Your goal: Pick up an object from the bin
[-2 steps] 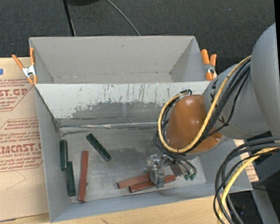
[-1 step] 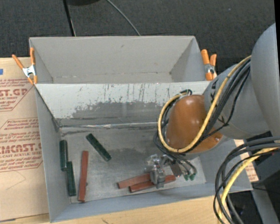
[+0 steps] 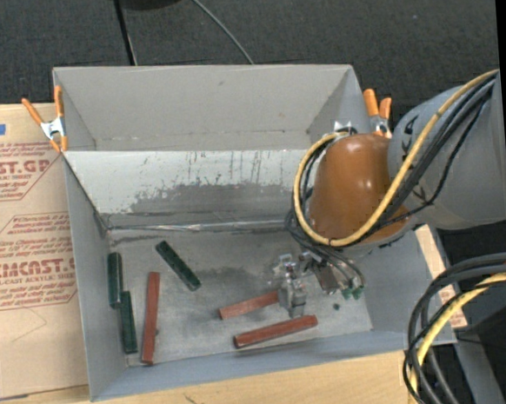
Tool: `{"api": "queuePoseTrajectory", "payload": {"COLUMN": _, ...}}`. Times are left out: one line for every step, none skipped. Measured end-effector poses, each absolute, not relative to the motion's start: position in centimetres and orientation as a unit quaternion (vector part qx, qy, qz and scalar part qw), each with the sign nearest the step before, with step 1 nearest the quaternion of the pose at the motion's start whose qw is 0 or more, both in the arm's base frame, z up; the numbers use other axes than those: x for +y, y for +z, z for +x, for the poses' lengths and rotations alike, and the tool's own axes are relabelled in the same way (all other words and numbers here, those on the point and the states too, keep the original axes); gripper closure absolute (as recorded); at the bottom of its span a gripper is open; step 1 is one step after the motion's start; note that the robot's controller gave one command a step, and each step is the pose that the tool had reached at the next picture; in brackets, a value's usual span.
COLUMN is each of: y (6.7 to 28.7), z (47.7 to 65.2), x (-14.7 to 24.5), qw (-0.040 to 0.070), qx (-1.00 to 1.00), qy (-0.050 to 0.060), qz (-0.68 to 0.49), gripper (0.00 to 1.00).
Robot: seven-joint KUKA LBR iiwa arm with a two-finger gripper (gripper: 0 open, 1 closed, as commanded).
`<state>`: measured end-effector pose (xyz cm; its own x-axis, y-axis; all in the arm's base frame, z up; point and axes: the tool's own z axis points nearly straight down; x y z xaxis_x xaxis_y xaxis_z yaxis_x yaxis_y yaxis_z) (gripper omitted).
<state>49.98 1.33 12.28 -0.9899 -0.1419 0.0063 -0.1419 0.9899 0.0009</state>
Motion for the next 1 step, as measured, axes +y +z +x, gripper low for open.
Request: {"api": "queuePoseTrajectory", "payload": {"y": 18.35, "z": 50.56, "x": 2.69, "qw": 0.002, "qx": -0.998, "qy": 0.000, "qz": 0.067, "gripper": 1.00}}
